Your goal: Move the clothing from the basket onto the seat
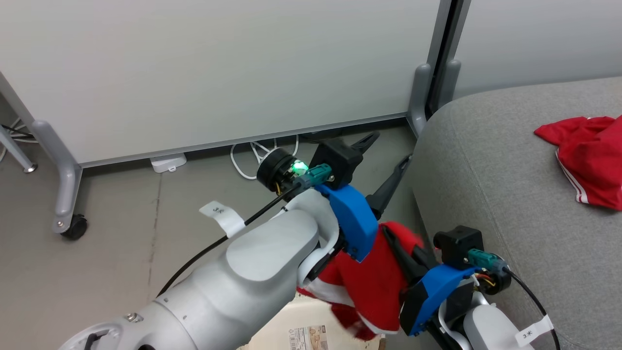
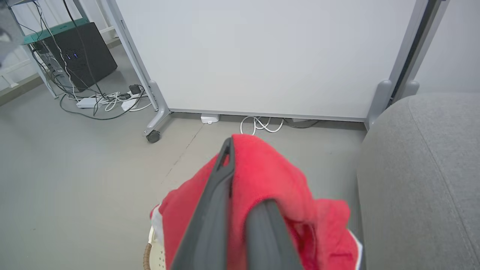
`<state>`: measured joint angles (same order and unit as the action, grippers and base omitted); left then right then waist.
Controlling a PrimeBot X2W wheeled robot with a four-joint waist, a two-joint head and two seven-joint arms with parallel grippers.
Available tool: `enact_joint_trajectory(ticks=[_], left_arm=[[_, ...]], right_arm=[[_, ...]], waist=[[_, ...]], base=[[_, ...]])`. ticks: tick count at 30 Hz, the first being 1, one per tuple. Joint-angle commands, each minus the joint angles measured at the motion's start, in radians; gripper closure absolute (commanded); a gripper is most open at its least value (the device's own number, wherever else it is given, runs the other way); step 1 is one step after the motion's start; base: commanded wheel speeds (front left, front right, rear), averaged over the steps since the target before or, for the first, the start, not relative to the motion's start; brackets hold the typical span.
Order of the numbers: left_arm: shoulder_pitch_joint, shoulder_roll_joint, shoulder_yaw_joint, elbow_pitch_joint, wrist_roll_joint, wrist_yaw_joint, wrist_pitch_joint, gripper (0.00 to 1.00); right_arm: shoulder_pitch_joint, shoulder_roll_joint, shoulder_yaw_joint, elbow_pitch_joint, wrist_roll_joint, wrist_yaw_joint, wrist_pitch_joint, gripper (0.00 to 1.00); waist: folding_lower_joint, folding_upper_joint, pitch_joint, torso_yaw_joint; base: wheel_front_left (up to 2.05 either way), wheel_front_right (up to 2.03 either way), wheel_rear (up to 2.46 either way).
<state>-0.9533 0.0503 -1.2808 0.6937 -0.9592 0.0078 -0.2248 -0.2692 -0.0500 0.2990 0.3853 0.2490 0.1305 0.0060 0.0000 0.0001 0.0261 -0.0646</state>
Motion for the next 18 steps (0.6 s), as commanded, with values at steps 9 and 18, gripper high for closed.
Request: enact_joint_trajectory(ticks=[9, 18], left_arm=[[0.119, 0.066, 0.161, -0.068, 0.083, 0.013, -0.041, 0.00], [0.416, 0.198, 0.472, -0.303, 0.298, 0.044, -0.040, 0.00]], right_arm=[[0.009, -0.001, -0.020, -0.020, 0.002, 0.000, -0.010, 1.00], [0.010, -0.001, -0.042, -0.050, -0.015, 0.000, -0.006, 1.00]], waist=[[0.0000, -0.0001, 0.016, -0.009], [0.0000, -0.0001, 0.034, -0.052]], base=[[0.00, 0.00, 0.00], [0.00, 0.00, 0.00]])
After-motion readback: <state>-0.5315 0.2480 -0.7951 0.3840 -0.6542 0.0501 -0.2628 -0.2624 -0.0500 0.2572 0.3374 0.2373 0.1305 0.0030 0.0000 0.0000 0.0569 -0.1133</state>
